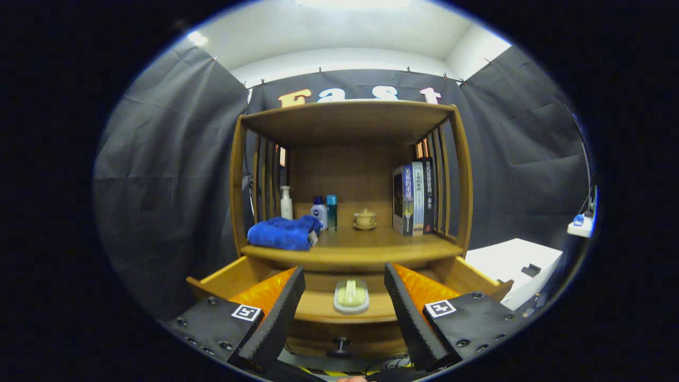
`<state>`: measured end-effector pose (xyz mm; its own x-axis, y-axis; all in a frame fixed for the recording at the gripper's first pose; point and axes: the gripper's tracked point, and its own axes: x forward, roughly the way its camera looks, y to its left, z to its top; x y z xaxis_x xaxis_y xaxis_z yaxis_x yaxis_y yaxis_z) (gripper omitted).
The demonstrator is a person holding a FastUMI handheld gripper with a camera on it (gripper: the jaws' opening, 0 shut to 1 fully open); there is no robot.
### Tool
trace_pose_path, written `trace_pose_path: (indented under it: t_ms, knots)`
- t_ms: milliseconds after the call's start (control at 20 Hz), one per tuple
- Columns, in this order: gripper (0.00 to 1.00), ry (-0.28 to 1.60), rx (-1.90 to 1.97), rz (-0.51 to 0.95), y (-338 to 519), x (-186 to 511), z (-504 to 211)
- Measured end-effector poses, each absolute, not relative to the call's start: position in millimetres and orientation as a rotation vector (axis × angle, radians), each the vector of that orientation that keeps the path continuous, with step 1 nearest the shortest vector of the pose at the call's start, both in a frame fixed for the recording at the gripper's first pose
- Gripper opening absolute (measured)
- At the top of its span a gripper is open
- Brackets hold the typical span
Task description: Pull open the drawer, take out the items inside it, and place them on the countertop above the cabinet.
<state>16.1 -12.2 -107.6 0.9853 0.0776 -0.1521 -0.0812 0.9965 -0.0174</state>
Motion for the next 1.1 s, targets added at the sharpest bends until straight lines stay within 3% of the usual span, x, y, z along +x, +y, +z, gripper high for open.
trace_pose_path:
  t_ms: [200, 400, 750, 1100]
  knots:
    - [0.97, 0.256, -0.094, 0.072, -26.5, 76.6, -97.0]
    - [0.97, 0.488, -0.077, 0.067, -27.8, 121.8, -157.6]
    - [0.97, 0.862, -0.051, 0.087, -11.0, 138.6, -249.6]
    - [0.86, 1.056, 0.030, 0.052, -2.7, 150.6, -296.0]
